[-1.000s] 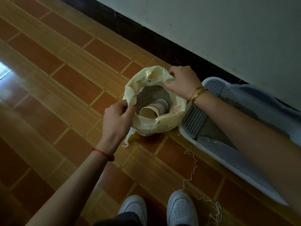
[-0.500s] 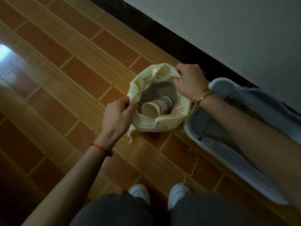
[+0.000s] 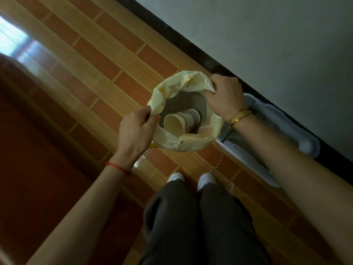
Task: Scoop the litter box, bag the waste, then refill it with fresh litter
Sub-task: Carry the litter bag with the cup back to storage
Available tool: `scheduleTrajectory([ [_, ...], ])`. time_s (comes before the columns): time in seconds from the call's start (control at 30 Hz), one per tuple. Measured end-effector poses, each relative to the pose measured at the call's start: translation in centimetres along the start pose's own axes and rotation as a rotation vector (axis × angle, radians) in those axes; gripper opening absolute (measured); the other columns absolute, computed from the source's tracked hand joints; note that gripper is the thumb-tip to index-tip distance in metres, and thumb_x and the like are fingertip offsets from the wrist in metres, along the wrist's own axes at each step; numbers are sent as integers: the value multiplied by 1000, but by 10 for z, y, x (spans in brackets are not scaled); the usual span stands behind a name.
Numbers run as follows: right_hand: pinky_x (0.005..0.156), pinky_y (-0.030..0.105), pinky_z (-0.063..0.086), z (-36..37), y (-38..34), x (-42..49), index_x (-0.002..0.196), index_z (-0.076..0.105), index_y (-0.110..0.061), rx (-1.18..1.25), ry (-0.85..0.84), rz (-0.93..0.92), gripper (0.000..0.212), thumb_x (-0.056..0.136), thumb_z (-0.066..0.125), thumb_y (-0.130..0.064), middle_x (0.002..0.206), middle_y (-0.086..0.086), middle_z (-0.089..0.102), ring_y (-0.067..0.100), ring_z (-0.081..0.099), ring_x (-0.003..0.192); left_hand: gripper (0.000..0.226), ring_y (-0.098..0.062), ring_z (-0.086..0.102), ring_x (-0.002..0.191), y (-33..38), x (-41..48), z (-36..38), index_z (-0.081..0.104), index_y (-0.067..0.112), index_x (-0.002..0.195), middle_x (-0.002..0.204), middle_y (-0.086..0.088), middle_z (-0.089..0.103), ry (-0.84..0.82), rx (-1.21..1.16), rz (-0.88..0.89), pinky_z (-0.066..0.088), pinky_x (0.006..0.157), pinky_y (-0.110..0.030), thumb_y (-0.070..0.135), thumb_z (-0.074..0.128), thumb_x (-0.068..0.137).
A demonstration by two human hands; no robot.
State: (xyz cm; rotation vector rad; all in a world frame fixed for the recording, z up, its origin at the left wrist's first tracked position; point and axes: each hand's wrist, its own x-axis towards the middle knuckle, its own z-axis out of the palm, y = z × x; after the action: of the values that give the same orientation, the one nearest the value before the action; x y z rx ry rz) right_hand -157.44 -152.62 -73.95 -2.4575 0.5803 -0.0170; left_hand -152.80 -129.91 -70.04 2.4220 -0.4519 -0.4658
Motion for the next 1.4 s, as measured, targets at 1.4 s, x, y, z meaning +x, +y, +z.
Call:
scheduleTrajectory([
  [1.4,46,26,35,-393,-205,-326,67,56,-6,111,656,700,22,83,67,-17,56,1,53,12,46,49,22,-15,52,53,350,-165,-267,65,14,81,60,2,55,-561,101,625,36,47,-33,30,53,90],
])
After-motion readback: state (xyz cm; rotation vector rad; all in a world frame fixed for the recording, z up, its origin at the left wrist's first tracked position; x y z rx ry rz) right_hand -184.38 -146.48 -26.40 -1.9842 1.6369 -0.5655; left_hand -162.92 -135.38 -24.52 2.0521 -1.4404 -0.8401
